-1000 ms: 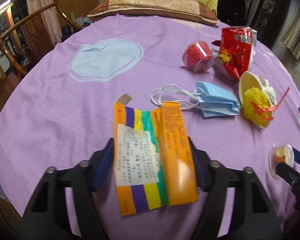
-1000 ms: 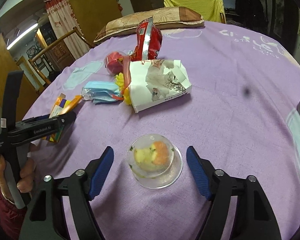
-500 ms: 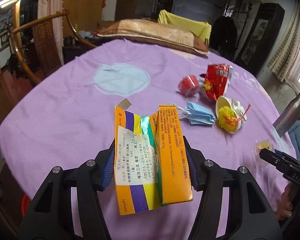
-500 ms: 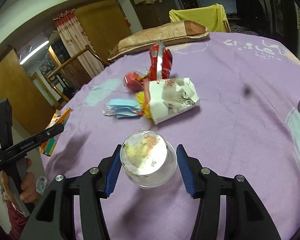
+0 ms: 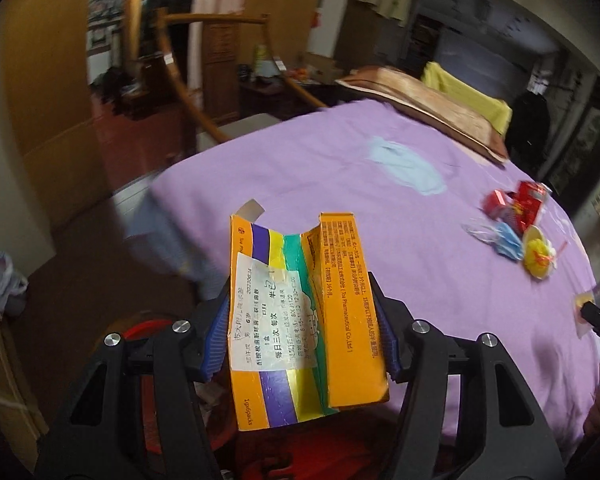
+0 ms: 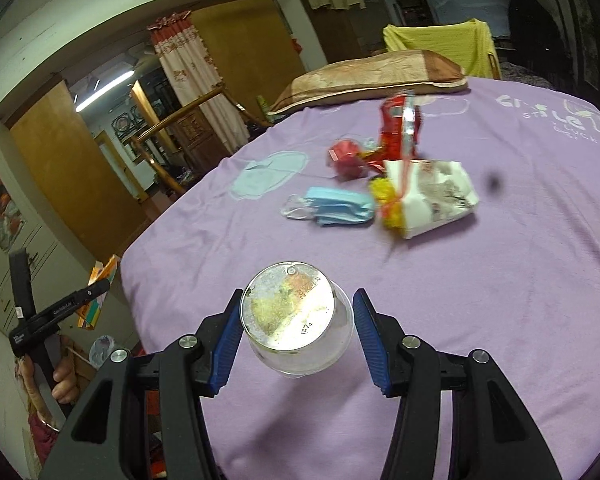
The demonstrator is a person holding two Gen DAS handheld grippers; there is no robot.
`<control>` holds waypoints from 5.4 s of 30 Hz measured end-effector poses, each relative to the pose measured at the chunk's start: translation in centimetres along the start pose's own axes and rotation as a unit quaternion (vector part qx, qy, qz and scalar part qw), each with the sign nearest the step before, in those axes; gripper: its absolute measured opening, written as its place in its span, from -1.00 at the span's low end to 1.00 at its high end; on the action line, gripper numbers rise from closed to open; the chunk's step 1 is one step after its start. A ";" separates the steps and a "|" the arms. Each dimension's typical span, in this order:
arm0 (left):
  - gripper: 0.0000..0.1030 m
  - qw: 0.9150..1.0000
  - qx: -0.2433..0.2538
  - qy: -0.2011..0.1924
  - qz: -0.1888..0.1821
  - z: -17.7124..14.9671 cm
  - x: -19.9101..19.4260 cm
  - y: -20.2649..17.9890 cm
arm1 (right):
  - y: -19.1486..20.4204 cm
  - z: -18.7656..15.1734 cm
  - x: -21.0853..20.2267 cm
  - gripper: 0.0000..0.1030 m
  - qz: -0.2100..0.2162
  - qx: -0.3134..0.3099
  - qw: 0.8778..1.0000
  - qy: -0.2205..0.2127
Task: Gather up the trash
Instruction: 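Carry both items to the red wastebasket and open both tools to drop them, then bring both tools back over the table toward the blue face mask, then reach the left tool to the blue face mask while the right tool reaches the yellow netting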
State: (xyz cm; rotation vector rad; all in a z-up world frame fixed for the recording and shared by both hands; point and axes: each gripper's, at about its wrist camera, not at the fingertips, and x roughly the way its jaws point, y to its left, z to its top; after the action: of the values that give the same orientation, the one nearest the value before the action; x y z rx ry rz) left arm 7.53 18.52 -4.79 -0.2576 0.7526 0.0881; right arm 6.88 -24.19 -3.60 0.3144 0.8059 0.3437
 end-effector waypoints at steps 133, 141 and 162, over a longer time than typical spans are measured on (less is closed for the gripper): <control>0.87 0.973 0.214 0.083 0.031 4.5 14.3 -18.2 | -10.1 -1.2 -1.3 0.80 -0.076 0.085 0.992 -0.049; 0.89 0.968 0.221 0.113 0.044 4.8 18.4 -21.3 | -9.7 -1.0 -1.0 0.80 -0.066 0.076 0.994 -0.045; 0.89 0.975 0.176 0.138 0.007 5.1 18.8 -19.9 | -2.7 4.8 7.7 0.20 -0.079 -0.037 0.996 0.034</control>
State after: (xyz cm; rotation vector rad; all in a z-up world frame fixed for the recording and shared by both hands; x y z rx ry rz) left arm 28.01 0.38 -10.15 0.0754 1.0306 -0.0708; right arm 15.94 -24.12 -6.49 0.1703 0.8764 0.2365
